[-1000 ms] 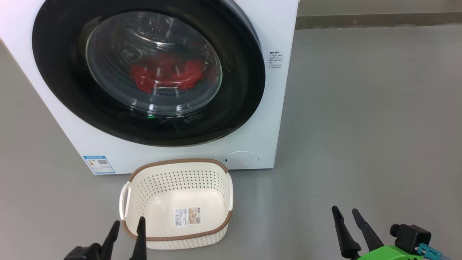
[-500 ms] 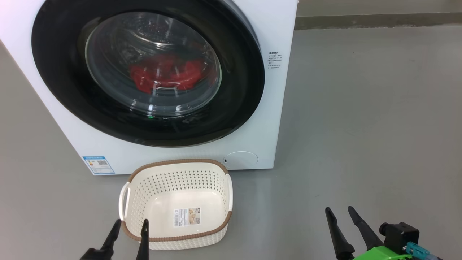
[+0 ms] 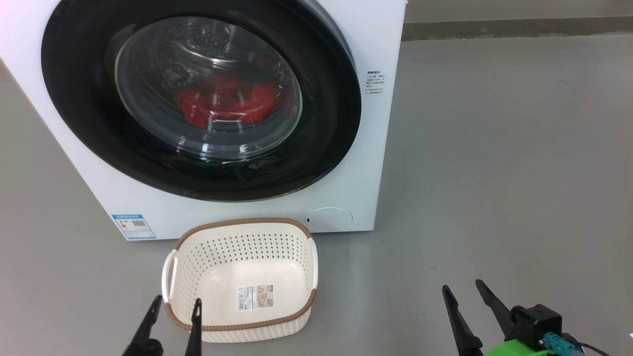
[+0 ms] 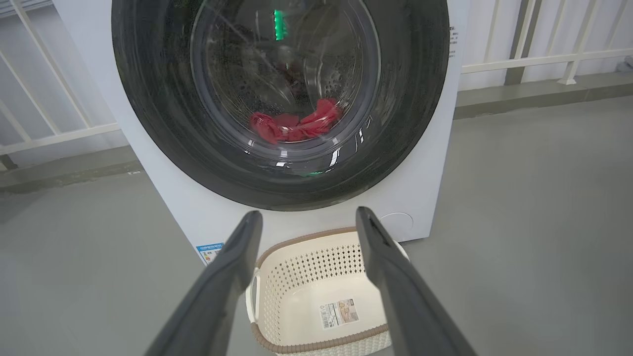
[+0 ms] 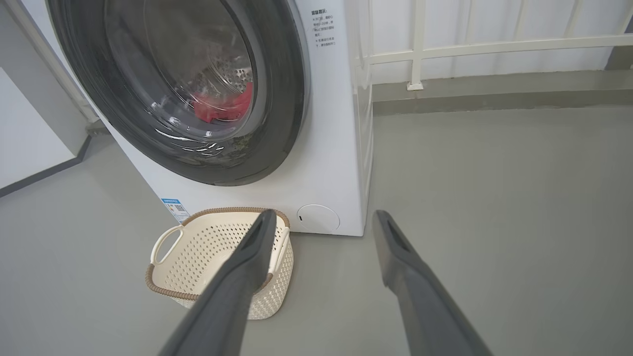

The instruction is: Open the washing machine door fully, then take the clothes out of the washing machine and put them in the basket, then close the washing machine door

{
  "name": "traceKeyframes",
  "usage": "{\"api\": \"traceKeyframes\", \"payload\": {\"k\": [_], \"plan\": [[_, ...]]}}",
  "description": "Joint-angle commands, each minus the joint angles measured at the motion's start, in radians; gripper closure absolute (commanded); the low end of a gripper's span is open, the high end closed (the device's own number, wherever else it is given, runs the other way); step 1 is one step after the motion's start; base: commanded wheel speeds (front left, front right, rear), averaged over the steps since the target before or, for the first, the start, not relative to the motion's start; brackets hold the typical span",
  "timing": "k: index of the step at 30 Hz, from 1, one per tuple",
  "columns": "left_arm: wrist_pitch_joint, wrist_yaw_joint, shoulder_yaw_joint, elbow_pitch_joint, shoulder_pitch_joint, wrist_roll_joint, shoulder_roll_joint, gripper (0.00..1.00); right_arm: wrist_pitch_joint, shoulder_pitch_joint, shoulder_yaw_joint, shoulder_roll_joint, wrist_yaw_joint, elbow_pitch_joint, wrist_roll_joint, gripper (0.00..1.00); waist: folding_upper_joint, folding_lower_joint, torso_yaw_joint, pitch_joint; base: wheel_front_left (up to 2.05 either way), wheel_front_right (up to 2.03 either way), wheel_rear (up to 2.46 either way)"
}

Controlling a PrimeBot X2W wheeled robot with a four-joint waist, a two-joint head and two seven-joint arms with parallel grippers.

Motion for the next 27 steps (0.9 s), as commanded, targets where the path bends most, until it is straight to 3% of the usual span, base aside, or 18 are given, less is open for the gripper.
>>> {"api": "traceKeyframes", "payload": {"k": [1,27], "plan": [[-0.016,0.012,0.025,-0.031,-0.038,0.031,0.022,0.0,-0.016,-0.028,0.022,-0.01,0.009,-0.031,-0.034,0.0,-0.0001,0.0,0.0,0.0,0.0,0.0,0.0],[-0.021,0.024,0.012,-0.067,-0.032,0.046,0.027,0.0,-0.032,-0.027,0.028,-0.01,0.009,-0.033,-0.04,0.0,-0.0001,0.0,0.003,0.01,0.0,0.0,0.0]]}}
